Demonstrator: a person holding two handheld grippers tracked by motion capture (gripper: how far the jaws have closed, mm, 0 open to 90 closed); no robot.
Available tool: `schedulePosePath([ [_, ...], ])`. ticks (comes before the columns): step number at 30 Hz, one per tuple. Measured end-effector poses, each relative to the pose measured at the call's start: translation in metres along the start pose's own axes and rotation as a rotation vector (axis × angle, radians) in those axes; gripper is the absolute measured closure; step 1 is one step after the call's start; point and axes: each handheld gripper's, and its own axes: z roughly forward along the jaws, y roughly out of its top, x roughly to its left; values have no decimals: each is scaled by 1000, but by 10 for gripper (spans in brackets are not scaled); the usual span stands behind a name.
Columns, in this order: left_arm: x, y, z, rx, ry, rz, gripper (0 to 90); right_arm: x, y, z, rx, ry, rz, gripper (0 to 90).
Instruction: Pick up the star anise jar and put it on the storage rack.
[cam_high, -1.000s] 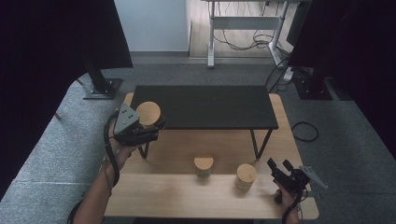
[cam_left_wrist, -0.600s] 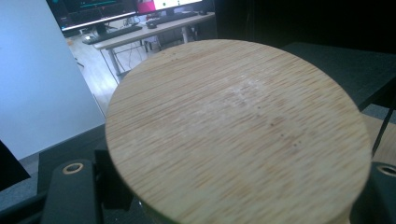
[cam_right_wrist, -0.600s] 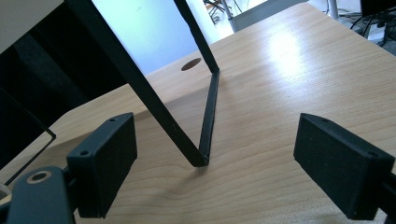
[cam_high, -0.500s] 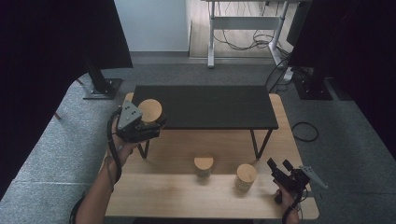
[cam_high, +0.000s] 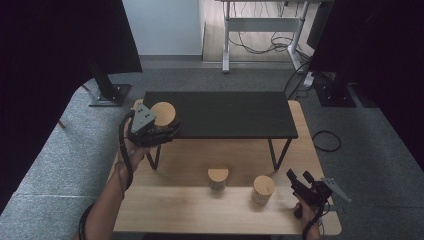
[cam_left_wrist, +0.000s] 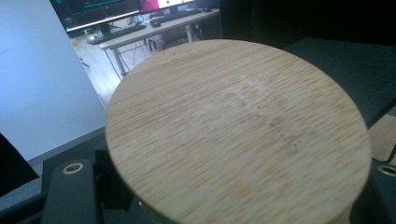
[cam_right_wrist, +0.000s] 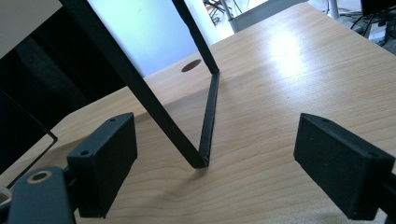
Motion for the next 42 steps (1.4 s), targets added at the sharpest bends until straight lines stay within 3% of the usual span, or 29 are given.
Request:
schedulePosePath([
  [23,-3,1,23,38,13,53,250,0,-1,-1,-15,-13,6,128],
  [26,-4,2,26,51,9,74,250,0,-1,-1,-14,-11,5,128],
  [42,-3,-2,39,86,13,72,250,0,0,-1,-13,-10,7,128],
])
